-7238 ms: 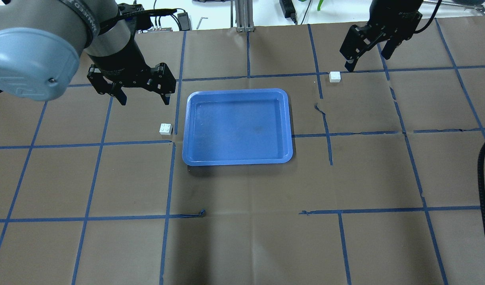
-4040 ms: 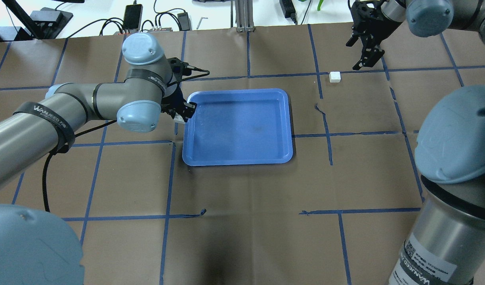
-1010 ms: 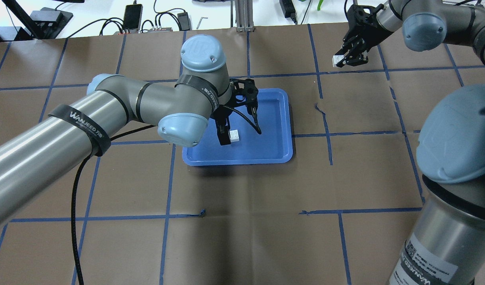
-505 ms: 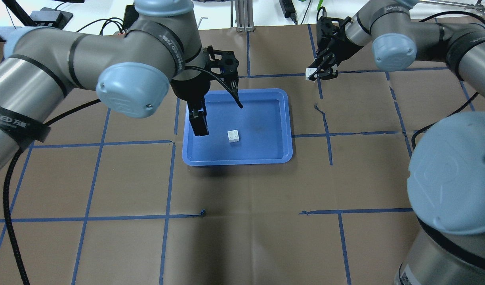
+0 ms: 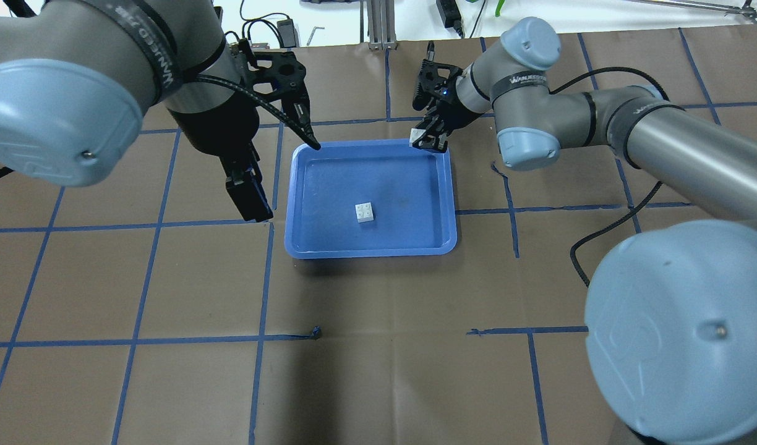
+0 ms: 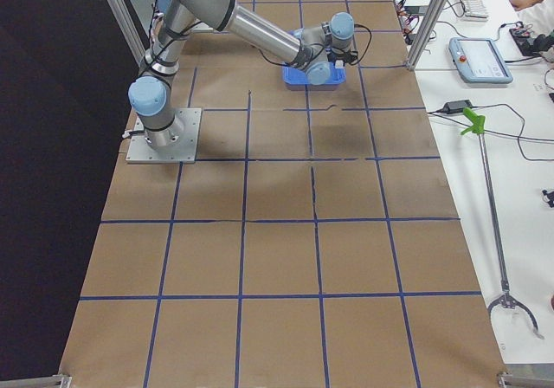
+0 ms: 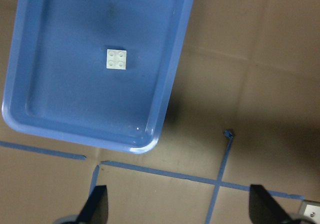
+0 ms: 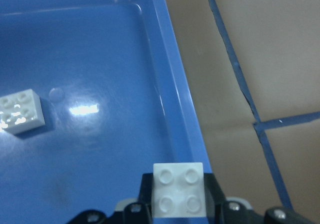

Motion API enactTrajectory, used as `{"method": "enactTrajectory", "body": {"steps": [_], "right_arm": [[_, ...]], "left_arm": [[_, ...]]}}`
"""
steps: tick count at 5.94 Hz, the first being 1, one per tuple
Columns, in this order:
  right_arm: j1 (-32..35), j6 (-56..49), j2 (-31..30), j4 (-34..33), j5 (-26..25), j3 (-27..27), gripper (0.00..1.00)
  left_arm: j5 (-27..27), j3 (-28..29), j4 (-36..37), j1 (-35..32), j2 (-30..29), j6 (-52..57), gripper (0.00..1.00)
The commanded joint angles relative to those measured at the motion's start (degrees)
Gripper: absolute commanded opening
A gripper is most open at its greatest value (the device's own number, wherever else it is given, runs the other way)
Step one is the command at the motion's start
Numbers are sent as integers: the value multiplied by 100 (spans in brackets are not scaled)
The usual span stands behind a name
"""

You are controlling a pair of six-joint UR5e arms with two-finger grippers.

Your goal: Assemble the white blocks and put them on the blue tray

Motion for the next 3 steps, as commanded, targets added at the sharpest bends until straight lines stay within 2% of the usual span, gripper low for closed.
{"method": "enactTrajectory", "body": {"steps": [1,3], "right_arm": [[390,590,-52,-1115,-279,728,31],[399,547,-578,-1217,-299,1389,30]], "left_arm": [[136,16,5,230,93,-1940,99],[206,-36,695,265,198,-4525,99]]}}
